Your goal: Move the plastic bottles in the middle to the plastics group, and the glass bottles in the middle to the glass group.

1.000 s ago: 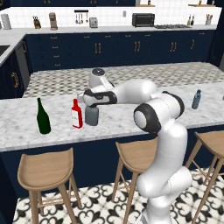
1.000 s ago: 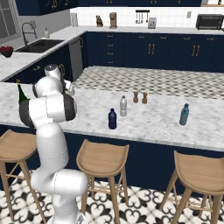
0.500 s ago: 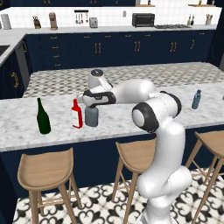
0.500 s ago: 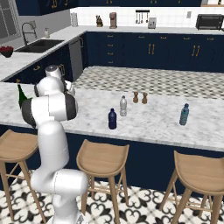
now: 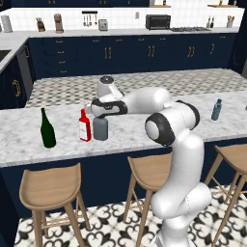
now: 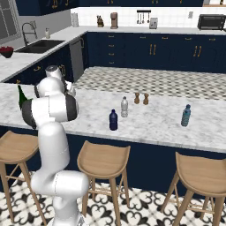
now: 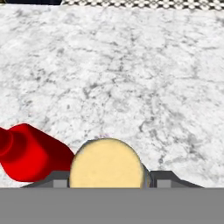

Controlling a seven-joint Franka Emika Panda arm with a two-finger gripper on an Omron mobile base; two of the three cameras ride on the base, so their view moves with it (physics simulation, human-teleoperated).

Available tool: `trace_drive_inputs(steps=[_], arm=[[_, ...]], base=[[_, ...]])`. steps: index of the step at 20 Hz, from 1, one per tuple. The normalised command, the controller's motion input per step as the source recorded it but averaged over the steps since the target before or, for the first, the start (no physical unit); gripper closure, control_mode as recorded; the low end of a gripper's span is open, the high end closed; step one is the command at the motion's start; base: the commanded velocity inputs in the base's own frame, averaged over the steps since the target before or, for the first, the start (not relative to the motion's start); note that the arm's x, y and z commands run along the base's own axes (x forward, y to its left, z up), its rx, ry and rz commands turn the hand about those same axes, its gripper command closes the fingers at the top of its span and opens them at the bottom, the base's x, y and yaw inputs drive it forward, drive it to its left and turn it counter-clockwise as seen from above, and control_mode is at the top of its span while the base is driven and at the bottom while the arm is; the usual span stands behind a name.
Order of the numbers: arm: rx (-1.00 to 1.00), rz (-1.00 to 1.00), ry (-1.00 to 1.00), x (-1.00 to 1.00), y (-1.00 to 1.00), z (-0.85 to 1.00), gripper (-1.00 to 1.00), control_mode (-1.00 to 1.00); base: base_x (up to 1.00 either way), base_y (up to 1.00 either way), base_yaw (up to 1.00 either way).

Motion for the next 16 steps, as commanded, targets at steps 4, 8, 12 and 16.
trace_drive_inputs(steps=[4, 8, 12, 16], arm=[[0.00, 0.00, 0.00, 0.00, 0.00, 0.30, -1.00, -1.00], [0.00, 0.00, 0.00, 0.00, 0.00, 0.49, -1.00, -1.00], [0.01, -0.01, 0.00, -0.17, -0.13, 0.47, -1.00, -1.00], [0.04, -0.07, 0.00, -0.42, -0.70, 0.09, -1.00, -1.00]], base=[[0.00, 0.00, 0.00], [0.00, 0.00, 0.00], [0.00, 0.00, 0.00], [0.00, 0.00, 0.00]])
